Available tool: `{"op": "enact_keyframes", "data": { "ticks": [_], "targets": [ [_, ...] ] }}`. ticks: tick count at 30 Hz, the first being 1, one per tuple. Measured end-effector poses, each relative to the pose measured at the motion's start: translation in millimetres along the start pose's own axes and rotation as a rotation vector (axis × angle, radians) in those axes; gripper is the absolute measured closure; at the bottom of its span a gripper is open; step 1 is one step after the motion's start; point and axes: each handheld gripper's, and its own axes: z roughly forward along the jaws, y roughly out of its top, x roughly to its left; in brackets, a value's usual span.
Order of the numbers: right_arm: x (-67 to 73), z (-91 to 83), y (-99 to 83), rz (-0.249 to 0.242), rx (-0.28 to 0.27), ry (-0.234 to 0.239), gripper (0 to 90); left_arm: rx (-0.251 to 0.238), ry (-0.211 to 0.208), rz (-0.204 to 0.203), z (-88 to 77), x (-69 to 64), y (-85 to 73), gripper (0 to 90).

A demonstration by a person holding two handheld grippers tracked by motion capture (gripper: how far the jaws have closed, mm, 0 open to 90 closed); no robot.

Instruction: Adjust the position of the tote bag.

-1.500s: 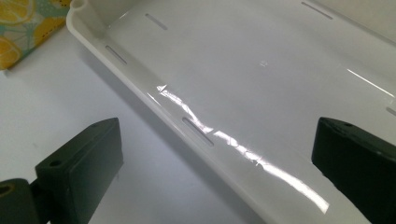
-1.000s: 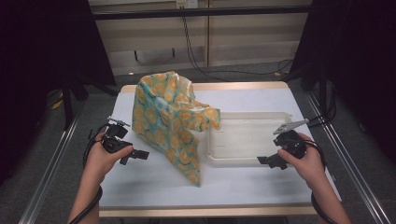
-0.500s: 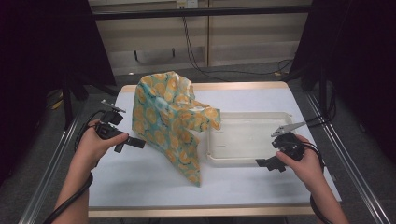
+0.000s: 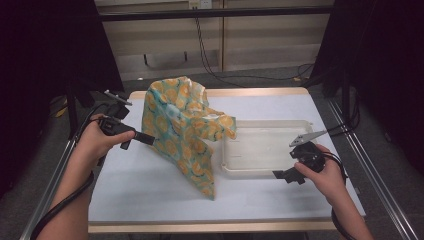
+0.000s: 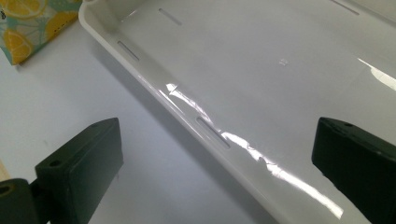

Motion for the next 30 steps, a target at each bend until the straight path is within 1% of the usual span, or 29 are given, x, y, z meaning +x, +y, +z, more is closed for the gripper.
{"op": "enact_keyframes", "data": {
  "ticks": [2,3,4,5,6,7,8,9,10,11,12,13,15,16,17,18,19,20,21,22,23,24,25,27,28,29,30],
  "targets": [
    [-0.5,-0.2,0.2,-0.002,-0.005,-0.001,1.5,0.003,-0.006,0.002,-1.2,-0.4,2.5,1.3],
    [0.1,-0.4,0.3,-0.001,-0.004,0.005,1.5,-0.019,-0.013,-0.018,-2.7,-2.9,7.1,1.3],
    [0.2,-0.3,0.4,-0.002,-0.005,0.006,1.5,-0.018,-0.012,-0.018,-4.1,-3.7,9.6,1.3],
    [0.3,-0.3,0.4,-0.002,-0.006,0.006,1.5,-0.017,-0.019,-0.01,-6.0,-3.9,12.3,1.3],
    [0.3,-0.3,0.4,-0.002,-0.006,0.006,1.5,-0.017,-0.019,-0.01,-6.0,-3.9,12.3,1.3],
    [0.3,0.0,0.3,-0.005,-0.004,0.007,1.5,-0.032,-0.018,-0.022,-8.2,-5.8,17.0,1.3],
    [0.2,0.1,0.1,-0.005,-0.003,0.008,1.5,-0.04,-0.008,-0.038,-9.0,-6.9,19.0,1.3],
    [0.5,0.3,-0.1,-0.002,-0.004,0.006,1.5,-0.046,-0.012,-0.051,-9.7,-7.1,21.0,1.3],
    [0.3,0.4,-0.1,-0.004,-0.004,0.006,1.5,-0.037,-0.01,-0.046,-10.8,-6.4,22.8,1.3],
    [0.4,0.2,-0.1,-0.003,-0.002,0.002,1.5,-0.041,-0.007,-0.057,-10.6,-7.2,24.4,1.3],
    [0.4,0.2,-0.1,-0.003,-0.002,0.002,1.5,-0.041,-0.007,-0.057,-10.6,-7.2,24.4,1.3],
    [0.4,0.1,-0.4,-0.002,-0.002,0.0,1.5,-0.05,-0.006,-0.077,-11.1,-9.1,28.1,1.3],
    [0.2,0.2,-0.3,-0.008,-0.002,0.0,1.5,-0.053,-0.008,-0.067,-12.9,-9.9,31.8,1.3],
    [0.2,0.2,-0.3,-0.007,-0.002,0.0,1.5,-0.059,-0.007,-0.08,-13.7,-11.4,33.3,1.4],
    [0.3,0.2,-0.3,-0.007,-0.002,0.0,1.5,-0.059,-0.007,-0.08,-13.7,-11.4,33.3,1.3],
    [0.2,0.4,-0.3,-0.008,-0.005,0.003,1.5,-0.078,-0.004,-0.092,-14.8,-13.6,36.7,1.4],
    [0.2,0.5,-0.3,-0.008,-0.006,0.005,1.5,-0.078,-0.004,-0.092,-14.8,-13.6,36.7,1.4],
    [0.3,0.5,-0.2,-0.006,-0.005,0.005,1.5,-0.083,0.0,-0.095,-17.2,-15.0,40.3,1.4],
    [0.5,0.2,-0.1,-0.004,0.0,-0.002,1.5,-0.071,0.001,-0.078,-19.3,-14.8,42.0,1.4],
    [0.4,0.4,-0.3,-0.003,0.001,-0.005,1.5,-0.091,-0.002,-0.101,-19.4,-17.2,43.9,1.4],
    [0.2,1.0,-0.6,-0.001,-0.002,0.003,1.5,-0.09,-0.004,-0.088,-20.8,-17.6,45.6,1.3],
    [0.0,1.2,-0.8,-0.004,-0.001,0.004,1.5,-0.099,-0.006,-0.083,-21.9,-18.6,47.1,1.3],
    [0.0,1.2,-1.0,-0.002,-0.001,0.005,1.5,-0.101,-0.005,-0.088,-23.1,-19.5,48.8,1.4],
    [-0.1,0.6,-0.9,0.0,-0.003,0.009,1.5,-0.098,0.001,-0.078,-24.8,-22.1,52.4,1.4],
    [0.0,0.2,-0.8,-0.004,-0.005,0.006,1.5,-0.114,-0.008,-0.11,-23.9,-25.8,54.1,1.3],
    [0.2,0.1,-0.7,-0.007,-0.004,-0.001,1.5,-0.114,-0.013,-0.11,-24.4,-27.3,55.9,1.4],
    [0.5,0.1,-0.7,-0.006,-0.005,0.0,1.5,-0.097,0.001,-0.078,-26.0,-26.9,57.7,1.4]
  ]
}}
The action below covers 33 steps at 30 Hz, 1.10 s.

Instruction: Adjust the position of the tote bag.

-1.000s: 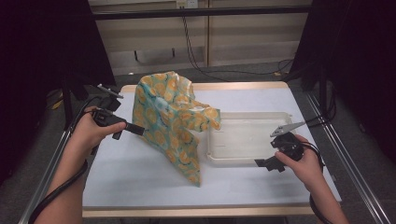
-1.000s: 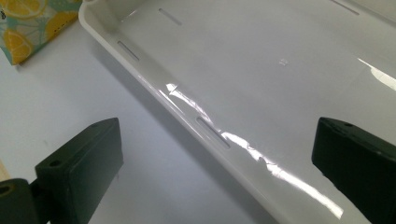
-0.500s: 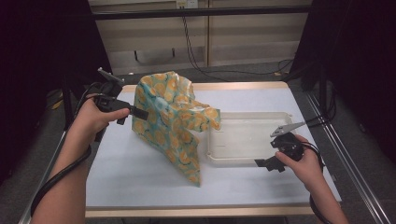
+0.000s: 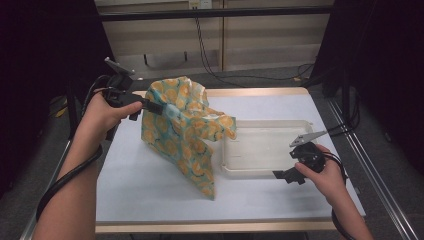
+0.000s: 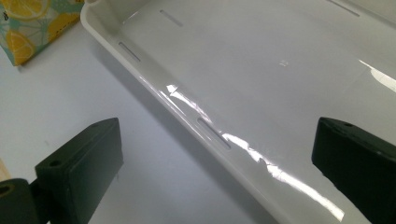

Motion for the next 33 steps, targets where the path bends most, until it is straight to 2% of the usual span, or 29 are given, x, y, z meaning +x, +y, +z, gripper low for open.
{"op": "enact_keyframes", "data": {
  "ticks": [1,2,3,4,5,7,8,9,10,12,13,14,21,22,23,25,29,30,31,32,33],
  "targets": [
    [0.0,0.7,-0.1,-0.003,-0.003,0.004,1.5,-0.016,-0.005,-0.029,0.8,-2.8,1.1,1.4],
    [0.3,0.8,-0.4,0.002,0.001,0.006,1.5,0.002,0.009,-0.001,-1.2,-1.1,3.0,1.4],
    [-0.1,1.2,-0.8,-0.002,0.003,0.006,1.5,-0.012,0.001,-0.022,-0.8,-3.1,4.1,1.4],
    [-0.5,1.2,-1.1,-0.007,0.009,0.001,1.5,-0.004,0.007,-0.011,-2.0,-2.5,5.7,1.4],
    [-0.6,1.9,-1.3,-0.003,0.004,0.008,1.5,-0.012,0.008,-0.03,-2.1,-4.1,6.9,1.4],
    [-0.4,2.2,-1.2,0.001,0.0,0.004,1.5,0.003,0.024,-0.002,-4.8,-3.4,10.1,1.4],
    [-0.6,2.0,-1.3,-0.001,0.0,0.003,1.5,0.003,0.024,-0.002,-4.8,-3.4,10.1,1.4],
    [-0.8,1.9,-1.2,-0.002,-0.003,0.003,1.5,-0.016,0.022,-0.034,-4.3,-6.0,11.2,1.4],
    [-0.8,1.9,-1.1,-0.001,-0.004,0.003,1.5,-0.024,0.027,-0.044,-5.1,-7.3,13.8,1.4],
    [-0.8,1.9,-1.0,-0.002,-0.004,0.003,1.5,-0.018,0.028,-0.038,-6.4,-7.4,15.3,1.4],
    [-1.0,2.1,-1.1,-0.005,-0.005,0.004,1.5,-0.033,0.036,-0.038,-7.3,-9.7,17.8,1.4],
    [-0.9,2.2,-1.2,-0.003,-0.004,0.004,1.5,-0.027,0.036,-0.022,-8.1,-10.0,19.3,1.4],
    [-1.1,2.9,-1.5,-0.004,-0.004,0.001,1.5,-0.035,0.039,-0.009,-5.8,-19.2,27.1,3.1],
    [-1.0,2.8,-1.4,-0.003,-0.004,0.0,1.6,-0.051,0.044,-0.037,-3.6,-22.5,27.9,3.2],
    [-1.0,2.8,-1.4,-0.003,-0.004,0.0,1.6,-0.051,0.044,-0.037,-3.6,-22.5,27.9,3.2],
    [-0.9,2.6,-1.3,-0.01,-0.009,0.0,1.6,-0.015,0.074,-0.016,-1.6,-22.7,31.1,3.3],
    [-0.5,2.1,-1.0,-0.014,-0.009,-0.002,1.5,-0.016,0.072,-0.028,2.7,-22.6,33.2,5.0],
    [-0.6,2.8,-1.3,-0.016,-0.013,0.006,1.5,-0.007,0.089,-0.027,5.2,-22.9,34.1,6.1],
    [-0.8,2.8,-1.3,-0.017,-0.013,0.007,1.6,-0.034,0.091,-0.067,8.8,-25.4,34.2,6.4],
    [-0.8,2.8,-1.3,-0.018,-0.012,0.005,1.6,-0.007,0.09,-0.037,8.9,-23.7,34.8,7.4],
    [-0.6,2.7,-1.3,-0.018,-0.014,0.003,1.6,0.002,0.096,-0.032,10.3,-23.6,34.8,8.2]
  ]
}}
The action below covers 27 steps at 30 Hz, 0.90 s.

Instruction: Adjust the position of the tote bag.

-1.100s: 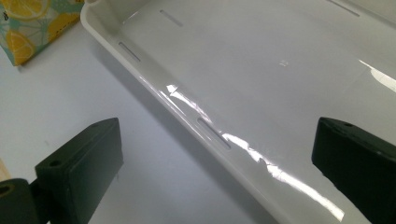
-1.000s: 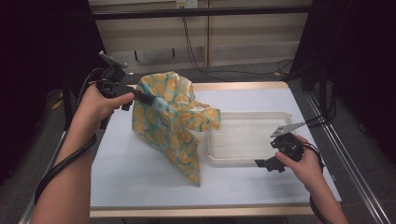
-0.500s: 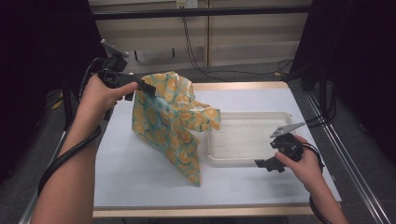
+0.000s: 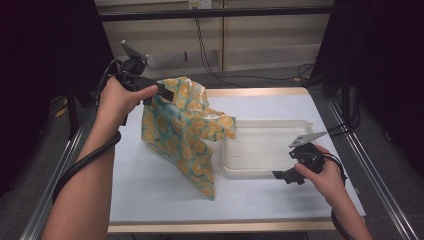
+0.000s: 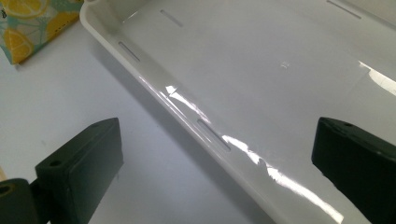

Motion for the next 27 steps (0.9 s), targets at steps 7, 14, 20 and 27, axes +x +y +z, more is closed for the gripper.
{"op": "enact_keyframes", "data": {
  "ticks": [7,14,20,27],
  "targets": [
    [-0.6,-1.2,0.3,-0.002,-0.014,-0.002,1.5,0.025,0.058,-0.001,7.0,-7.1,0.6,13.3],
    [-0.3,-1.1,0.1,0.002,-0.013,-0.003,1.6,0.031,0.066,-0.036,8.6,-4.5,-2.9,18.7],
    [-0.9,-1.6,0.2,0.002,-0.018,0.003,1.6,0.03,0.082,-0.032,12.6,-2.9,-4.2,18.8],
    [-1.4,-1.8,-0.5,0.004,-0.015,-0.01,1.6,0.062,0.105,-0.106,12.4,-6.3,-2.8,34.3]
  ]
}}
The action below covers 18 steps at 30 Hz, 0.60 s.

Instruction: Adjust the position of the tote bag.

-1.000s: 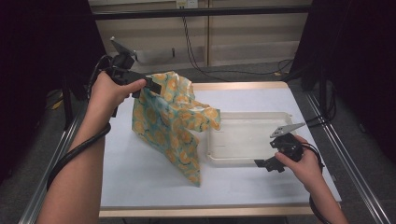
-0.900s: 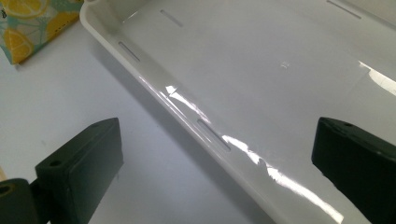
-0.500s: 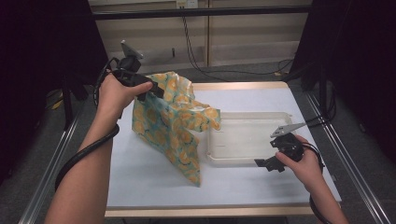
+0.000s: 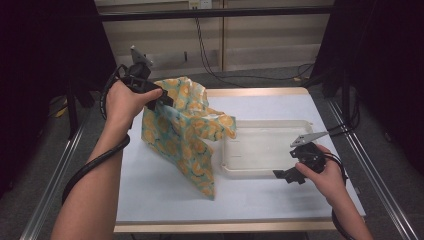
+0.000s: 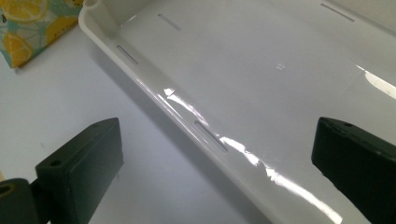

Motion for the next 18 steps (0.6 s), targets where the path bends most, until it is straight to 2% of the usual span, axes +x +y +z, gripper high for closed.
{"op": "enact_keyframes", "data": {
  "ticks": [1,2,3,5,6,7,8,10,11,13,16,18],
  "targets": [
    [-0.3,0.0,-0.2,-0.001,0.001,0.0,1.6,0.0,0.0,0.0,0.0,0.0,0.0,35.0],
    [-0.6,0.3,-0.6,0.001,-0.001,0.004,1.6,0.013,-0.007,-0.034,0.2,-1.4,0.4,37.6],
    [-0.6,0.2,-0.7,0.003,0.002,0.002,1.6,0.018,-0.002,-0.046,0.1,-1.8,0.4,39.3],
    [-0.5,-0.1,-0.8,0.011,0.006,-0.001,1.6,0.043,0.015,-0.068,0.6,-3.1,0.3,49.5],
    [-0.5,-0.1,-0.8,0.011,0.006,-0.001,1.6,0.043,0.015,-0.068,0.6,-3.1,0.3,53.9],
    [-1.0,0.3,-0.6,-0.002,-0.002,0.0,1.6,0.064,0.0,-0.081,2.1,-2.8,0.2,58.0],
    [-0.9,0.1,-0.5,-0.002,-0.001,-0.003,1.6,0.065,0.004,-0.088,2.7,-3.7,0.1,59.5],
    [-0.8,-0.1,-0.4,-0.004,0.001,-0.007,1.6,0.074,0.011,-0.088,3.0,-3.8,0.2,62.4],
    [-0.9,0.1,-0.7,-0.001,-0.001,0.001,1.6,0.084,0.013,-0.095,3.2,-4.0,0.0,68.8],
    [-0.6,-0.2,-0.8,0.008,0.004,-0.004,1.6,0.097,0.033,-0.104,2.2,-4.1,0.4,74.8],
    [-0.7,0.5,-1.0,0.009,0.008,-0.001,1.6,0.095,0.058,-0.1,1.3,-3.0,1.6,88.6],
    [-0.2,1.2,-1.3,0.011,0.012,-0.001,1.6,0.096,0.073,-0.097,0.9,-3.7,2.2,90.0]
  ]
}}
